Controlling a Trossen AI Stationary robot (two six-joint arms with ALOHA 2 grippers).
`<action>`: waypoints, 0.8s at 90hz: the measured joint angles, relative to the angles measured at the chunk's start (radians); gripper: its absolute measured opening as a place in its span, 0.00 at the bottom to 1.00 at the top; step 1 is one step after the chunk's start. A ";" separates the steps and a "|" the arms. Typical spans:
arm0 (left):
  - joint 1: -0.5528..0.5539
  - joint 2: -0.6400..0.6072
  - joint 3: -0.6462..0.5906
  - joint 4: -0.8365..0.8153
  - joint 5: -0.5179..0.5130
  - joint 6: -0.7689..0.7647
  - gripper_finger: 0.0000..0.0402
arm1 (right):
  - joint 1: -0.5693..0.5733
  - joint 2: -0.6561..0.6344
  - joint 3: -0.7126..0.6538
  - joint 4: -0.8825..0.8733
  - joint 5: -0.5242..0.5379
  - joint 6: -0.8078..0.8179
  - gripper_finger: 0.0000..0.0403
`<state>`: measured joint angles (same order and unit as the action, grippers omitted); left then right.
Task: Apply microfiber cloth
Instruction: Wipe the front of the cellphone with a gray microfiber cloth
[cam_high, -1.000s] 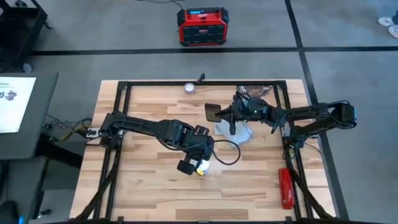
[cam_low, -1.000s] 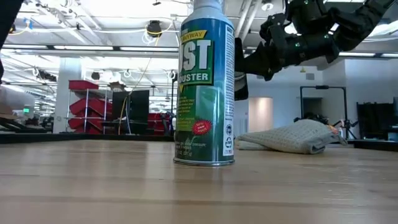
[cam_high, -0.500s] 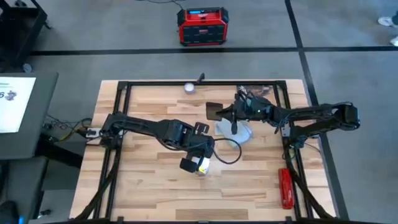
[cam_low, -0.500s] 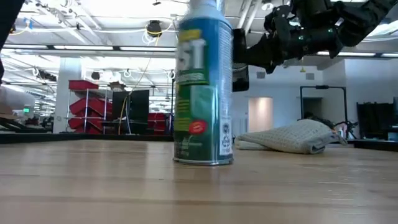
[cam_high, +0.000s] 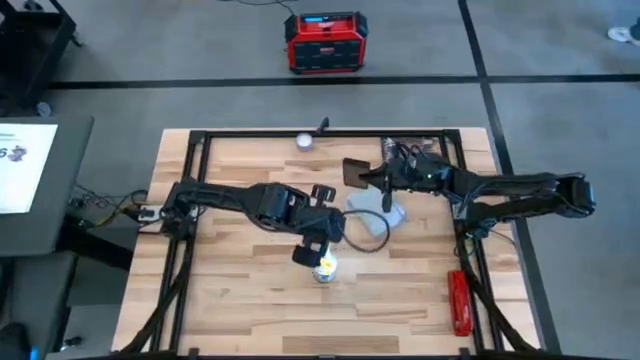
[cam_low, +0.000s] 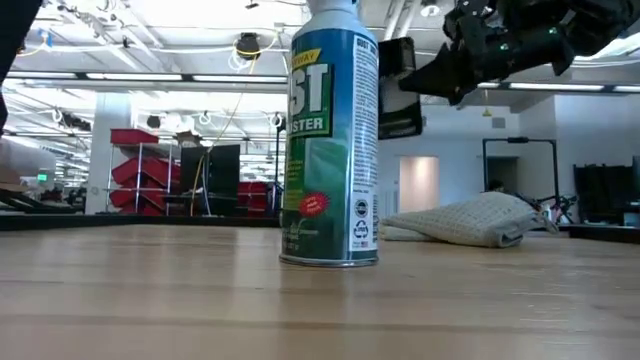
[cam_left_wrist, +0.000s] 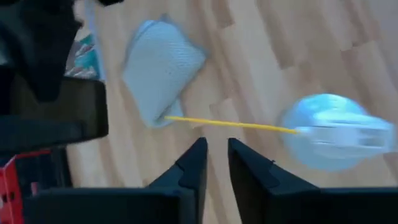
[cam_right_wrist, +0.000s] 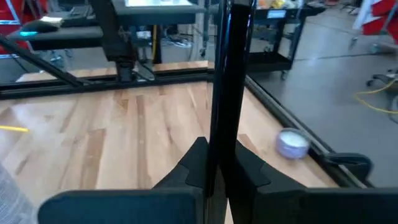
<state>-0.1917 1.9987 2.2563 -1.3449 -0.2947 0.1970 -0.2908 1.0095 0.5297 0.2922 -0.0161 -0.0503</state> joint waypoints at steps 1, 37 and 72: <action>0.004 0.000 0.000 0.000 0.000 0.000 0.17 | -0.002 -0.008 0.000 -0.009 0.003 -0.001 0.04; 0.150 0.000 -0.002 0.177 0.111 0.135 0.36 | -0.074 -0.303 -0.056 -0.260 0.035 -0.003 0.04; 0.234 0.153 -0.004 0.256 0.195 0.265 0.36 | -0.099 -0.524 -0.199 -0.331 0.046 0.062 0.04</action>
<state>0.0418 2.1517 2.2524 -1.0888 -0.0998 0.4619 -0.3901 0.4858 0.3309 -0.0388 0.0296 0.0120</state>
